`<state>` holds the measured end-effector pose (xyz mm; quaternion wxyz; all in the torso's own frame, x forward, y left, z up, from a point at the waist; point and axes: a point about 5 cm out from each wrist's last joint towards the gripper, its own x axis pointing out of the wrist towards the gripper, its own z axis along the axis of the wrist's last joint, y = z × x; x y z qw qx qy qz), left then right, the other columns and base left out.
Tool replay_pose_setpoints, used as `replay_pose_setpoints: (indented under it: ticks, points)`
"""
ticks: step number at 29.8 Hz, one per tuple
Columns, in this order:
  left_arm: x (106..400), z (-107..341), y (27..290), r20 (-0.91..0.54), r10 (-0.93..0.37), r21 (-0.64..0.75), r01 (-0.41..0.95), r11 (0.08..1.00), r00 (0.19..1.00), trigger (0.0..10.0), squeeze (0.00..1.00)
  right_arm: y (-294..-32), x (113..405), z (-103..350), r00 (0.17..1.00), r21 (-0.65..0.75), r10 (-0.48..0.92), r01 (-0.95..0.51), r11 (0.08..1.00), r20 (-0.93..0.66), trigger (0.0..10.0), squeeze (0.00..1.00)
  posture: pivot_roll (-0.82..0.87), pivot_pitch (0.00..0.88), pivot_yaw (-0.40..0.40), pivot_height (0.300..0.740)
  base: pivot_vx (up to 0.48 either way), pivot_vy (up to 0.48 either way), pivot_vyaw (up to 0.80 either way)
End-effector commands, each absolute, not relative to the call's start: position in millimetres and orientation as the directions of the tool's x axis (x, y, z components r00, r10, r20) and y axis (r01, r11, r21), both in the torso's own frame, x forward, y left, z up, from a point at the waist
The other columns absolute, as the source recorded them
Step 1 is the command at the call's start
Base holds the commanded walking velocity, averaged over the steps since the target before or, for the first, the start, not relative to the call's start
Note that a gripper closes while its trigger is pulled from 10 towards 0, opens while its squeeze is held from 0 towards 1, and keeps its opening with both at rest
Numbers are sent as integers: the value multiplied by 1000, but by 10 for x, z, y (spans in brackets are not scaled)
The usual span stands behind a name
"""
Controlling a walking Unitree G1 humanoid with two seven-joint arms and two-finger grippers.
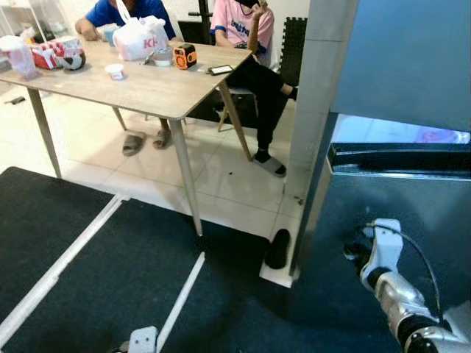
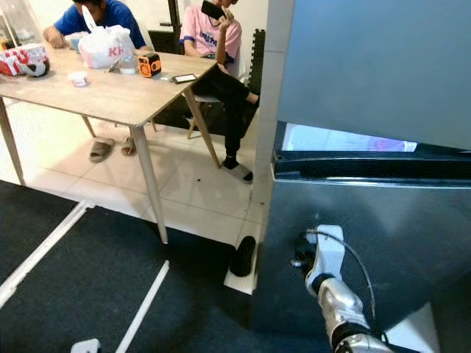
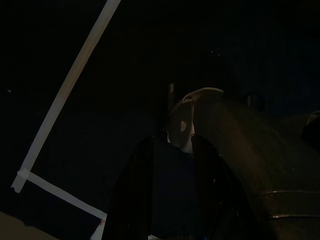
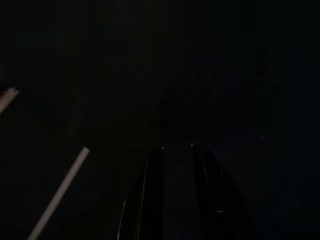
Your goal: Restocking fridge
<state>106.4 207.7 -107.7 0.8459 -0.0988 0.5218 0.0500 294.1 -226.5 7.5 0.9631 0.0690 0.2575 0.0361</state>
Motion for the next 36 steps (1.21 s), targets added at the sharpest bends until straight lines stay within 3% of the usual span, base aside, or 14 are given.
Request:
replay_pose_setpoints:
  ticks: [1,7,11,18,25,29,36]
  points:
    - [943,-1112,2057,-910,-28,-114,-182,977,414,10000,0,-2253,3194,376,922,134,118,-73,988,-368,10000,0,-21,0,17,740,0,0,0]
    - [927,-1115,2051,-907,-28,-115,-184,976,420,10000,0,-2201,3584,937,975,88,125,-110,990,-185,10000,0,-5,0,4,740,0,0,0]
    - [935,-1113,2044,-904,-29,-120,-189,975,427,10000,0,-2178,3646,1059,982,102,136,-123,987,-130,10000,0,-3,0,-2,740,0,0,0]
    - [915,-1120,2011,-903,-41,-131,-182,975,427,10000,0,-2184,3479,775,964,67,142,-131,989,-223,10000,0,-11,0,-5,740,0,0,0]
    - [899,-1125,1997,-904,-47,-134,-177,975,425,10000,0,-2132,3084,224,884,55,192,-186,981,-426,10000,0,-19,0,-6,740,0,0,0]
    - [900,-1125,1989,-903,-51,-133,-166,977,426,10000,0,-2192,2444,-381,733,71,127,-108,992,-668,10000,0,-17,0,-4,740,0,0,0]
    - [925,-1116,2010,-902,-41,-114,-145,983,431,10000,0,-2254,2018,-655,623,49,67,-46,998,-779,10000,0,-13,0,-2,740,0,0,0]
